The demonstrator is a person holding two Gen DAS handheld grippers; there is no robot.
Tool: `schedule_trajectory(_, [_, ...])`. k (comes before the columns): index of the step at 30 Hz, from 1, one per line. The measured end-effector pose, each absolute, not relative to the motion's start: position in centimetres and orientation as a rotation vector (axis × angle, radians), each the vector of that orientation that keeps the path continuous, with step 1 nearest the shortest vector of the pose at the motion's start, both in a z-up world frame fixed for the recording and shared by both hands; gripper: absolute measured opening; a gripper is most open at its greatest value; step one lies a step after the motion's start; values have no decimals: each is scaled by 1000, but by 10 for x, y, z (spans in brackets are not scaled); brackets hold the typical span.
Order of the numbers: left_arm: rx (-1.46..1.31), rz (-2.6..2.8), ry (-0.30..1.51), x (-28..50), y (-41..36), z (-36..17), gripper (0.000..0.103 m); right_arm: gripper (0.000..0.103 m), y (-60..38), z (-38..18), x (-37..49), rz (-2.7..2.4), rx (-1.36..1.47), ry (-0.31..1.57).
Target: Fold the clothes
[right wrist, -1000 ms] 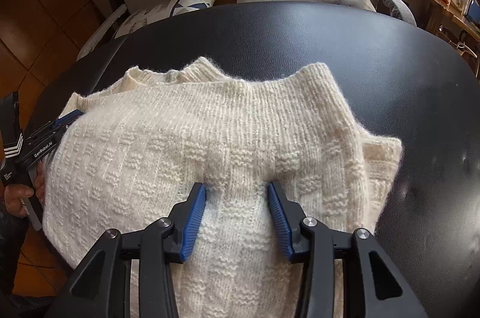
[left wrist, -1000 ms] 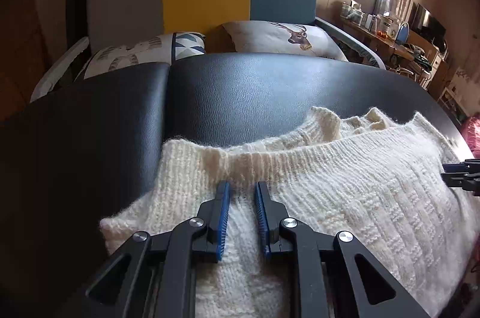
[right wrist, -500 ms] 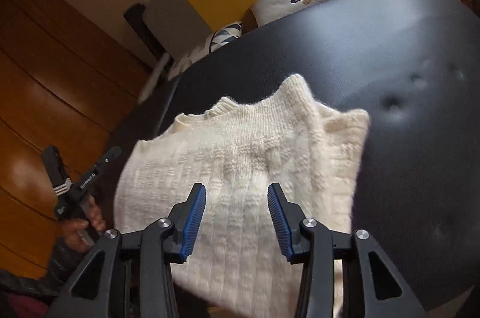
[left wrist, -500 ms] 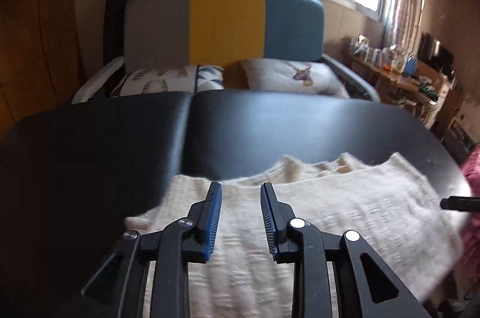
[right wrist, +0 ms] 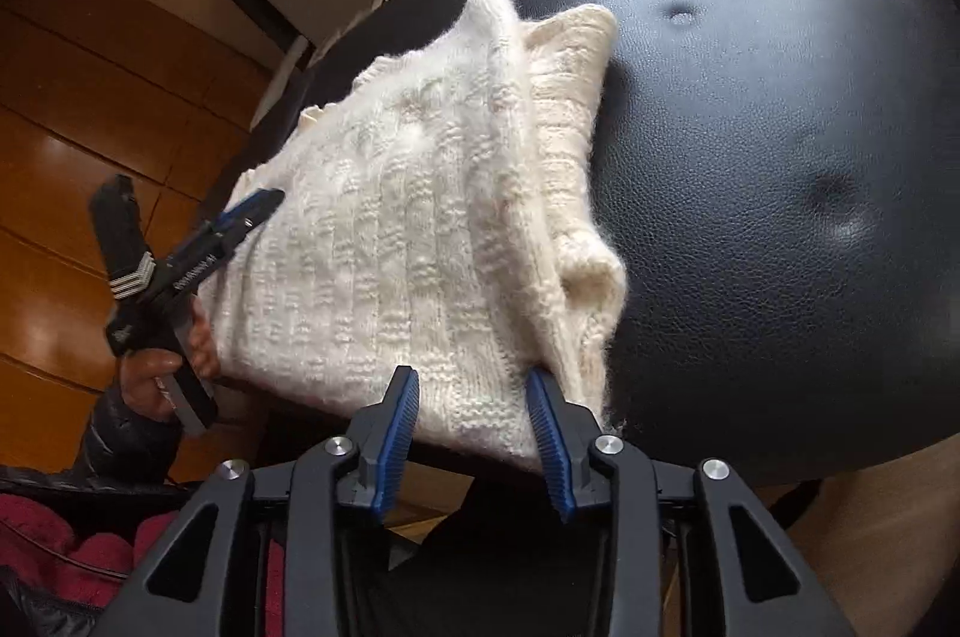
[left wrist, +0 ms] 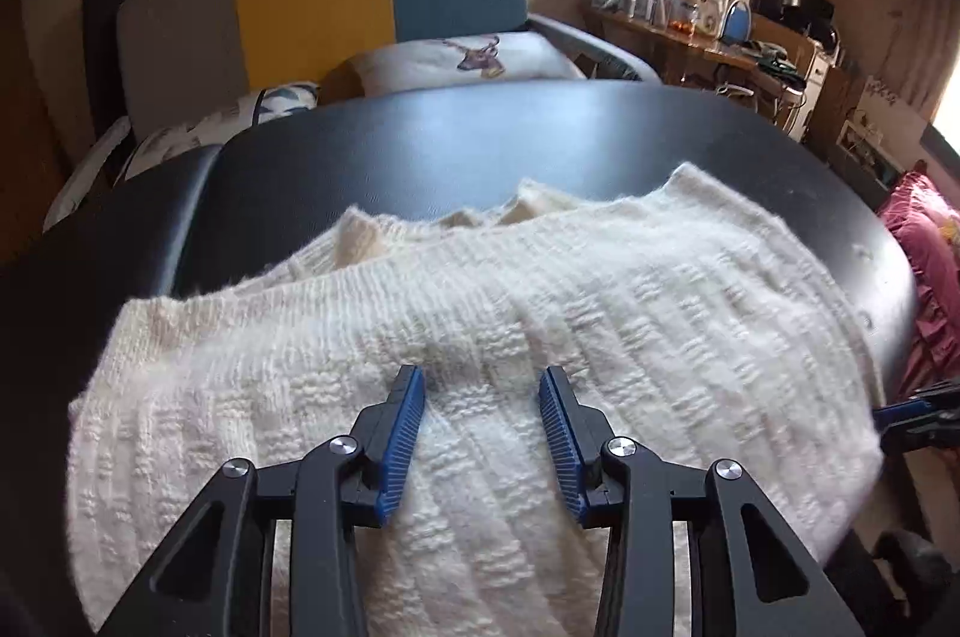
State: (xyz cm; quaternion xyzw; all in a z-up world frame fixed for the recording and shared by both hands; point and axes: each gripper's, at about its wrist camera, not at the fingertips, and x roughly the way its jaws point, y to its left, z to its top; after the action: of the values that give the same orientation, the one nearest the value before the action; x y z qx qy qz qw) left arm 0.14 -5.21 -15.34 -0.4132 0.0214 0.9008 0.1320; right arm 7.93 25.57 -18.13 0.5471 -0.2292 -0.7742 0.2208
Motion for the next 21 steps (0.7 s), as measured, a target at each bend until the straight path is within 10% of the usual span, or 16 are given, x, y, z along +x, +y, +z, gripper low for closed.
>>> schedule_trajectory(21, [-1344,1923,-102,-110,77,-101,51,44,315,-182,54,-1885,1360,-836])
